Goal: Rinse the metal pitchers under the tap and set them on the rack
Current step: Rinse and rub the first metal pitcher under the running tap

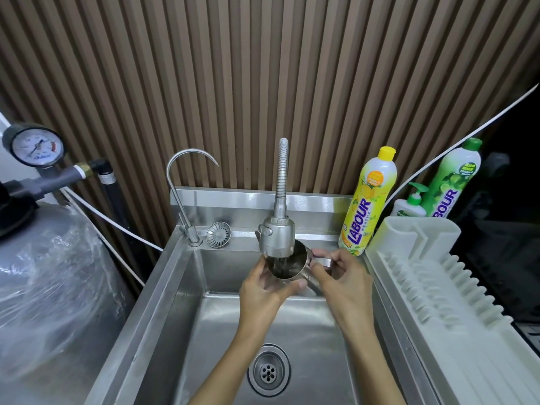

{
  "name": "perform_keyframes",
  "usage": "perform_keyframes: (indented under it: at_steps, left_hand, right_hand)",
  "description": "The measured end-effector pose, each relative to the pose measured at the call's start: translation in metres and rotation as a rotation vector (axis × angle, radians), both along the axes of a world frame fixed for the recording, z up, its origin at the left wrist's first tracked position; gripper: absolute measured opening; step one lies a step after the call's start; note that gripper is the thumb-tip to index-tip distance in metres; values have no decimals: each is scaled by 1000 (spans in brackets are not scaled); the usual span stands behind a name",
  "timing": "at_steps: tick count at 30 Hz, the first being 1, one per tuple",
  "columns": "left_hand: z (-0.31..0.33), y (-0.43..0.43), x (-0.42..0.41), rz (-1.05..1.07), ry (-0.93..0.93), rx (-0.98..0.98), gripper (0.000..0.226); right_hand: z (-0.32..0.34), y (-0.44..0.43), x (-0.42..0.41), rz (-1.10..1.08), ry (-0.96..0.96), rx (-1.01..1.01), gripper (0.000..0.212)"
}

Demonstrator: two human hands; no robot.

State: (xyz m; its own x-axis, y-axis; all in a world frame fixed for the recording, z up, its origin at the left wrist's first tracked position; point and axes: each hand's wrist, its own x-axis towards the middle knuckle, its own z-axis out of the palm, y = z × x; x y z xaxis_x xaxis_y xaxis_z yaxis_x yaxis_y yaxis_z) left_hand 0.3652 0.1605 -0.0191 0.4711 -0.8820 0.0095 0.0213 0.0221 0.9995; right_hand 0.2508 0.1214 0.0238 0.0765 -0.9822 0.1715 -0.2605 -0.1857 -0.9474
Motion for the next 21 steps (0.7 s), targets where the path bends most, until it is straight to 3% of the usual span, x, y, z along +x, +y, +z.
perform_keyframes:
  at_steps: [4, 7, 10, 16, 18, 21]
  left_hand:
    - [0, -13, 2, 74, 19, -85, 82]
    - [5, -15, 9, 142, -177, -128, 90]
    - [15, -5, 14, 199, -345, -137, 87]
    - [10, 17, 17, 293, -417, 18, 65]
    - [3, 21, 17, 266, -356, 64, 53]
    - [-5, 23, 15, 89, -131, 85, 61]
  right_hand:
    - [-13, -10, 7, 121, -348, 133, 23]
    - [-26, -16, 13, 250, -647, 354, 22]
    - [-33, -14, 18, 319, -708, 475, 22]
    - [-16, -3, 14, 172, -270, 441, 19]
    - [-8, -1, 9, 103, -84, 349, 20]
    - [4, 4, 6, 14, 257, 116, 26]
